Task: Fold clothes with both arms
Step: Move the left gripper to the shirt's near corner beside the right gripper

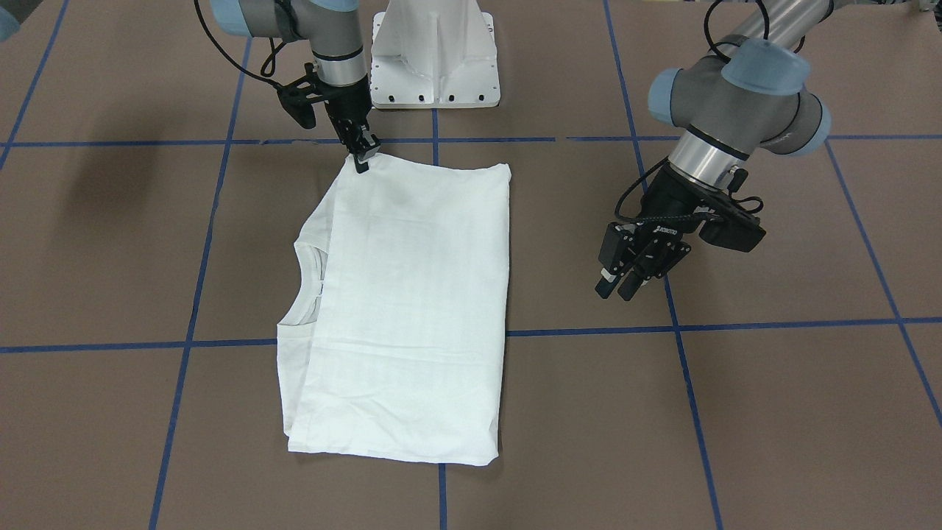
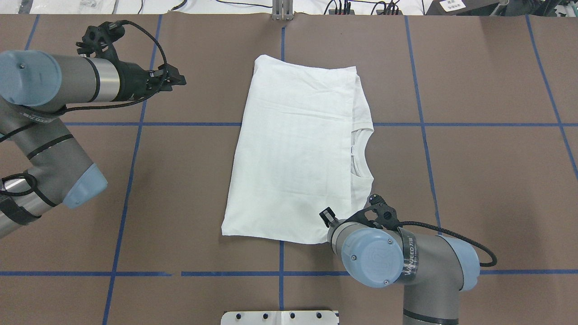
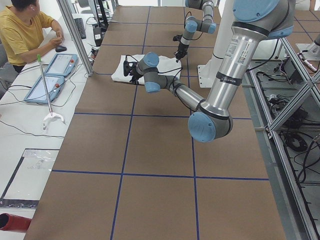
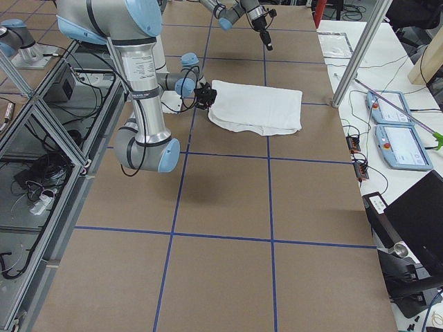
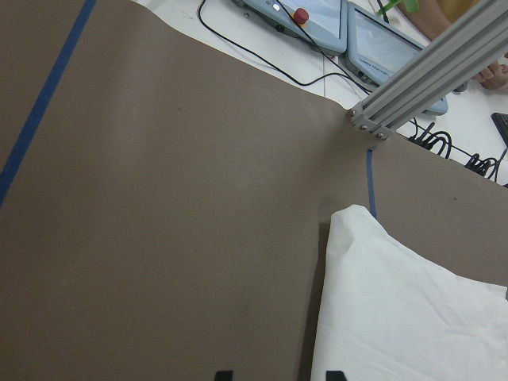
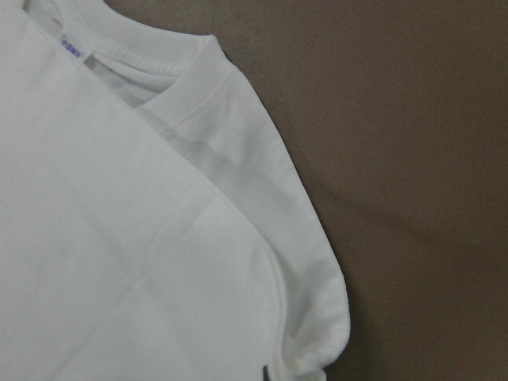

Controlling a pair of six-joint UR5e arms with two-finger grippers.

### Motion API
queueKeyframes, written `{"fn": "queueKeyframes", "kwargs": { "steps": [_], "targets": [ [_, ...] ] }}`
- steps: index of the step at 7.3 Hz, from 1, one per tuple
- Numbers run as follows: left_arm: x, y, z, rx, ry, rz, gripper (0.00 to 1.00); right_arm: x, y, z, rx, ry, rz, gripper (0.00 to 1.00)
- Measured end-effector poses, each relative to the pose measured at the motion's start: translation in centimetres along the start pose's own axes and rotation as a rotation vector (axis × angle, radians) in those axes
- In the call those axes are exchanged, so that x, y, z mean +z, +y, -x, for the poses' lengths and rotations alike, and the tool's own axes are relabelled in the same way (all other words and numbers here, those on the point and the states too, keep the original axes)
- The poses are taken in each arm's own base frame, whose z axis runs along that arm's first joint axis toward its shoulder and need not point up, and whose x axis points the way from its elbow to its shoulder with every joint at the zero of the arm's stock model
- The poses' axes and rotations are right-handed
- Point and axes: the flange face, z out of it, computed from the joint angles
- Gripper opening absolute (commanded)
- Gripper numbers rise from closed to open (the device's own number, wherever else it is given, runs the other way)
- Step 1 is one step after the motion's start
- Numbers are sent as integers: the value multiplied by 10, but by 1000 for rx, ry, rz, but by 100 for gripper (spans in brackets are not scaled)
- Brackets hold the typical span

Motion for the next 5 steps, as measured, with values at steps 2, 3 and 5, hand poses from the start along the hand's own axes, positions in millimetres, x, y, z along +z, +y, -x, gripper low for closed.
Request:
{"fn": "queueKeyframes", "kwargs": {
  "steps": [2,3,5],
  "targets": [
    [11,92,-17,-126,26,75,62,-9,0,0,0,-8,10,0],
    [18,140,-21,-149,10,94,64,-11,1,0,-1,-5,7,0],
    [18,212,-22,-135,-112,128,66,-12,2,1,-2,-4,7,0]
  ]
}}
